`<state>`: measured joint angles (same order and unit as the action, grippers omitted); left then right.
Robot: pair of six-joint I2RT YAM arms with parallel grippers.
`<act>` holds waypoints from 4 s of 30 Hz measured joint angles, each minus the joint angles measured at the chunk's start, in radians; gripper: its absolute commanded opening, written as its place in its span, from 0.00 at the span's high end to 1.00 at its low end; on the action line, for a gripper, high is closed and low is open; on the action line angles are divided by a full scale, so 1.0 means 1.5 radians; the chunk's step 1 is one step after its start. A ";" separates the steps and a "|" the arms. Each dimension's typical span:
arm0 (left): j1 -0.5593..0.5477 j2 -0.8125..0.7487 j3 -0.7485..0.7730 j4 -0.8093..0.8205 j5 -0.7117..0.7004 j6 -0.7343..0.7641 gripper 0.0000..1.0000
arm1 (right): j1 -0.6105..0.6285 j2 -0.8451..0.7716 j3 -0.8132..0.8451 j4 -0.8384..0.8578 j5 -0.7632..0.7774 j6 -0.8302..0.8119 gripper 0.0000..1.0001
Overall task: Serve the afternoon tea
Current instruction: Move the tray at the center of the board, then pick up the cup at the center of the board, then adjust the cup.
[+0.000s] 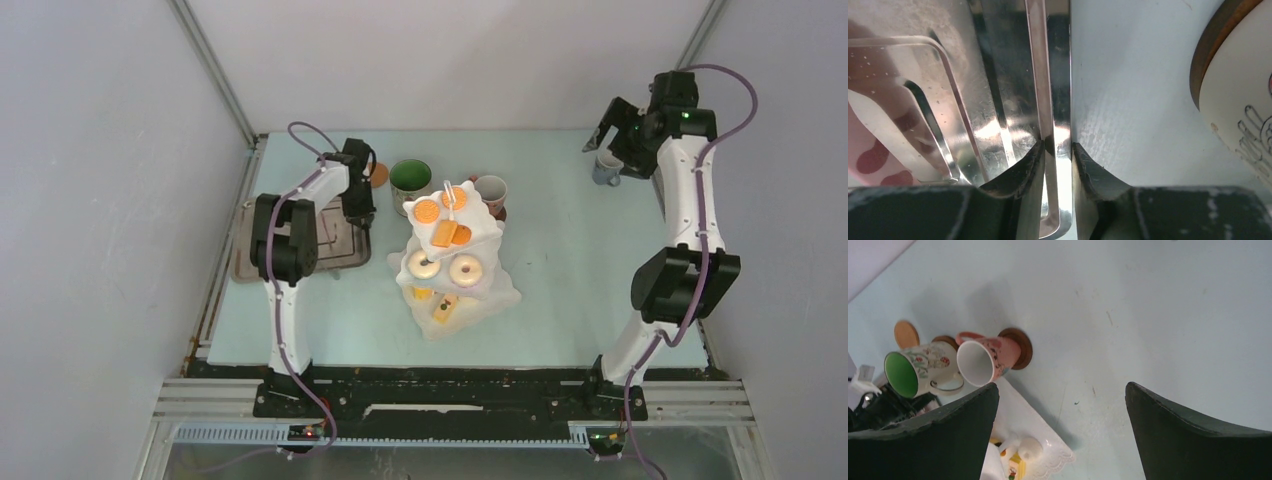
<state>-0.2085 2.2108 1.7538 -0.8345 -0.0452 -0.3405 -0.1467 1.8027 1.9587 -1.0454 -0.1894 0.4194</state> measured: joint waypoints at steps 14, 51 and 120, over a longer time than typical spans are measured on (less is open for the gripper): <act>0.002 -0.087 -0.138 0.033 0.020 -0.002 0.61 | -0.118 0.071 0.073 -0.020 0.043 -0.002 0.00; 0.003 -0.536 -0.310 0.019 0.176 -0.087 0.28 | -0.125 0.464 0.255 0.230 -0.004 -0.099 0.60; -0.581 -0.512 0.290 0.019 -0.417 -0.010 0.13 | 0.740 -0.214 0.059 0.190 0.534 -0.310 1.00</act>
<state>-1.0798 1.4429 2.1891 -0.8059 -0.6712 -0.3553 0.9634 1.4815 2.0476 -0.7605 0.6113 -0.0460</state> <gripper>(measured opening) 0.860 0.108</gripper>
